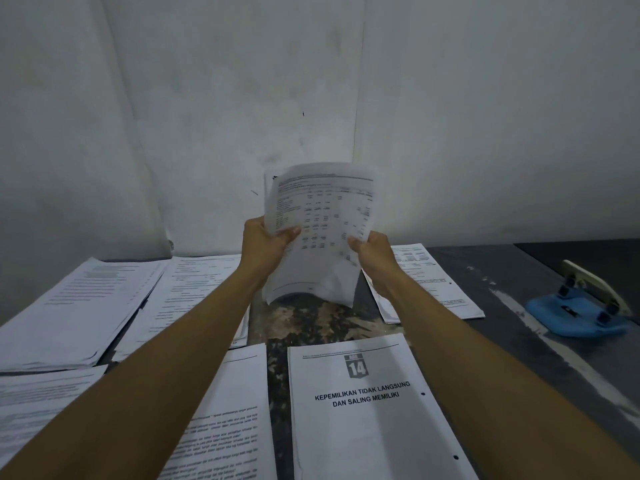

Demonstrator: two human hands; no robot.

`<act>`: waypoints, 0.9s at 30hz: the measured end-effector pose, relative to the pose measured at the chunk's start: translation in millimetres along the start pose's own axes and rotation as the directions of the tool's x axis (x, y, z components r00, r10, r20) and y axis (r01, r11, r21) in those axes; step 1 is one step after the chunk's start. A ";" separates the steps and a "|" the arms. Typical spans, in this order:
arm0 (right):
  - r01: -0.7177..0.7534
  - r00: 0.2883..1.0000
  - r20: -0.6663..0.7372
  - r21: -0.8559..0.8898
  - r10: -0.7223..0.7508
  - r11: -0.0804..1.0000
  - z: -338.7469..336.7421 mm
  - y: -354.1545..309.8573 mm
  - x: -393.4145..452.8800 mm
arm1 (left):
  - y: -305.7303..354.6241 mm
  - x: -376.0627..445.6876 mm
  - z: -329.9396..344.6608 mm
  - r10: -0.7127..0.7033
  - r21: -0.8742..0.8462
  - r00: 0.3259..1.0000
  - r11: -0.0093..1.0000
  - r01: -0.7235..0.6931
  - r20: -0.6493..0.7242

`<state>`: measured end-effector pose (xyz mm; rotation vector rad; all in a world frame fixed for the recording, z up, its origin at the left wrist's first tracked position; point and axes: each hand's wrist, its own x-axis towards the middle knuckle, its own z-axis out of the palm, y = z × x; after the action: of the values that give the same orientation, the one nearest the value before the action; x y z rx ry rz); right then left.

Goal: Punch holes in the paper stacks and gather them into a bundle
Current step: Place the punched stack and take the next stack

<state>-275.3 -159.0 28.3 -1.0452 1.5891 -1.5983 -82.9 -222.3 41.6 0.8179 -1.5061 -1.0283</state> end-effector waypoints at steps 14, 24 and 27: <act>0.076 0.991 0.106 0.024 -0.078 0.997 -88.3 -85.4 -14.6 | 73.6 8.5 29.8 -0.010 -0.184 0.981 0.982 0.046 0.192; 0.084 0.996 -0.018 -0.032 -0.084 0.996 -167.2 -81.9 -34.8 | 79.9 -21.4 103.1 -0.083 -0.221 0.967 0.965 0.139 0.242; 0.095 0.995 -0.037 -0.056 -0.097 0.994 -192.5 -80.8 -44.7 | 75.1 -30.3 126.4 -0.086 -0.194 0.963 0.971 0.138 0.256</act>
<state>-415.4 -22.7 114.1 -1.1407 1.6385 -1.6575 -199.5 -143.4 93.9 0.6486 -1.5367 -1.3913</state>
